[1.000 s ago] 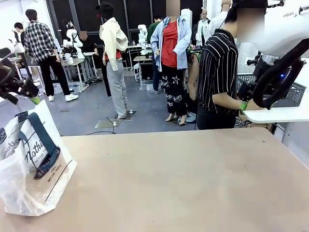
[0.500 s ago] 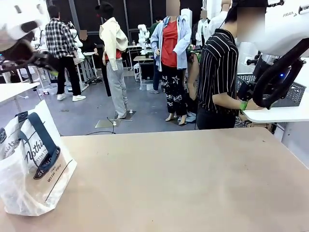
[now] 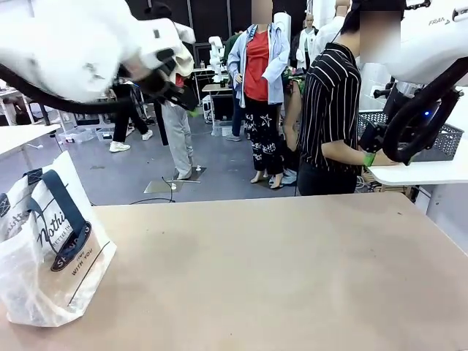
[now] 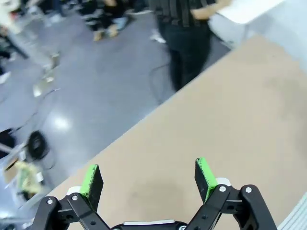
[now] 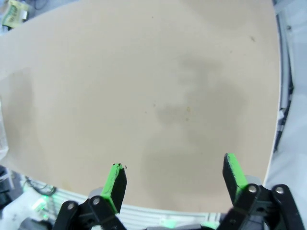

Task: Transfer purchased items from the store into the shopping bag.
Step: Move the Reusable shopping bag to the right side of the table.

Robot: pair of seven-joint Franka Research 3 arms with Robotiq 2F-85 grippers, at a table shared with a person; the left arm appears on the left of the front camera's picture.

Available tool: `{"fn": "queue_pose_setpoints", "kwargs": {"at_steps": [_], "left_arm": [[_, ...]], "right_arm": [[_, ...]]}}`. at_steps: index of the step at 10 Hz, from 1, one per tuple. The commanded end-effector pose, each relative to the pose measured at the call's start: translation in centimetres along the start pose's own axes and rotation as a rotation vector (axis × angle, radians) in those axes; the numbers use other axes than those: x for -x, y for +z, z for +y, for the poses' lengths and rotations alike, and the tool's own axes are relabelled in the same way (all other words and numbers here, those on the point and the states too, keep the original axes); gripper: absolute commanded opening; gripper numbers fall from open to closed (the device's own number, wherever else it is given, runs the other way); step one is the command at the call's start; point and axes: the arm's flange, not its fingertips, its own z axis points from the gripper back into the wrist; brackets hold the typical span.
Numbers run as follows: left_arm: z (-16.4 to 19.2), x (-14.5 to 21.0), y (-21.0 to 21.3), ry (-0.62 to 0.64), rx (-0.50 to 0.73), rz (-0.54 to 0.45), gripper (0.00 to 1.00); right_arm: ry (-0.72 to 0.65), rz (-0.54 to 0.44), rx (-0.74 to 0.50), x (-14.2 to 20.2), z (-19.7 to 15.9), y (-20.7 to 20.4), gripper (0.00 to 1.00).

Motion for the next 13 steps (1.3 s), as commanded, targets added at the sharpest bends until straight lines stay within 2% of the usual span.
{"fn": "queue_pose_setpoints", "kwargs": {"at_steps": [1, 3, 5, 7, 8, 13], "left_arm": [[1.9, -1.1, -2.6, 0.024, 0.232, 0.021, 1.00], [0.7, -0.8, -8.3, 0.049, 0.354, 0.116, 1.00], [0.4, 0.7, -11.0, 0.094, 0.413, 0.114, 1.00], [0.7, 2.2, -11.7, 0.111, 0.428, 0.096, 1.00], [-0.5, 1.2, -11.9, 0.111, 0.397, 0.122, 1.00], [-0.5, 1.2, -11.9, 0.111, 0.397, 0.122, 1.00]], "right_arm": [[0.009, 0.007, 0.011, -0.2, -0.1, 0.1, 1.00], [0.009, 0.007, 0.011, -0.2, -0.1, 0.1, 1.00], [0.009, 0.007, 0.011, -0.2, -0.1, 0.1, 1.00], [0.009, 0.007, 0.011, -0.2, -0.1, 0.1, 1.00], [0.009, 0.007, 0.011, -0.2, -0.1, 0.1, 1.00], [0.009, 0.007, 0.011, -0.2, -0.1, 0.1, 1.00]]}}
